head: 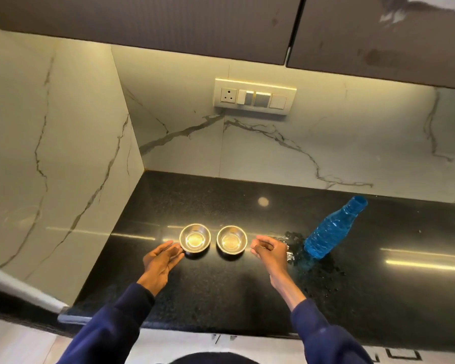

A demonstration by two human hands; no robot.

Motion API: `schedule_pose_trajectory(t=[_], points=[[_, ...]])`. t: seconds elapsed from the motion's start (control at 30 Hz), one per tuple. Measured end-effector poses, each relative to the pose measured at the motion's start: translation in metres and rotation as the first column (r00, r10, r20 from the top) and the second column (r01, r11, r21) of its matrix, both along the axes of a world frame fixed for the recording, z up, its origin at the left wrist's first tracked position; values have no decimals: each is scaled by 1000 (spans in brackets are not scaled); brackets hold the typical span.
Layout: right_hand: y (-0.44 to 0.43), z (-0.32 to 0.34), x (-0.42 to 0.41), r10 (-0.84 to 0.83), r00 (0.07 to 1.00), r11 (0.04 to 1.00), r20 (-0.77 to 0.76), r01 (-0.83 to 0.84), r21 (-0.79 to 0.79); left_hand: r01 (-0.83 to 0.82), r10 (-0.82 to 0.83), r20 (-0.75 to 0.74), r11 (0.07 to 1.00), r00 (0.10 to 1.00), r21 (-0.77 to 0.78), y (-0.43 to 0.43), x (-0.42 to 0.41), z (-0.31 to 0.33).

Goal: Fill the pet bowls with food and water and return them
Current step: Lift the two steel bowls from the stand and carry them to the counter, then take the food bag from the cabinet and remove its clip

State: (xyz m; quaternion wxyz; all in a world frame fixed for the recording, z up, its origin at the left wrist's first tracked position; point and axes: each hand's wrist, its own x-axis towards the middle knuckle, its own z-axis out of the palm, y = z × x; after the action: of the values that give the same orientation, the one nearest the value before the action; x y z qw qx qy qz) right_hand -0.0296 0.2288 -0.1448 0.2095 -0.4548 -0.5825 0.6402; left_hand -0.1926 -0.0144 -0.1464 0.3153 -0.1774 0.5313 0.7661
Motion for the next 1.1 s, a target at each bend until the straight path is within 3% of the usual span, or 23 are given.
schedule_pose_trajectory(t=[0.23,0.4,0.47,0.57,0.67,0.73,0.8,0.83,0.93,1.1], points=[[8,100,32,204,958,972,-204,-172,160,41,-10,-229,990,973,132,18,34,91],[18,176,45,308,915,890,-259,-180,419,99,-22,-455,984,890,146,43,65,170],[25,208,45,352,895,813,-272,-149,563,147,-39,-562,978,826,148,51,75,205],[30,264,39,428,870,571,-243,-52,819,168,-27,-716,978,697,126,60,86,256],[29,318,18,431,879,276,-201,84,957,190,7,-821,972,571,141,65,88,298],[34,350,-5,340,935,-24,-105,120,992,190,42,-854,968,518,163,67,90,324],[40,373,-31,176,983,-317,50,9,948,175,36,-878,975,478,135,70,90,343],[41,381,-40,81,990,-407,118,-75,910,162,23,-885,981,465,110,71,89,350],[38,393,-59,-169,962,-504,213,-270,820,112,-5,-897,992,443,50,72,83,360],[30,410,-74,-306,927,-608,217,-366,705,106,-35,-915,994,402,8,60,71,367]])
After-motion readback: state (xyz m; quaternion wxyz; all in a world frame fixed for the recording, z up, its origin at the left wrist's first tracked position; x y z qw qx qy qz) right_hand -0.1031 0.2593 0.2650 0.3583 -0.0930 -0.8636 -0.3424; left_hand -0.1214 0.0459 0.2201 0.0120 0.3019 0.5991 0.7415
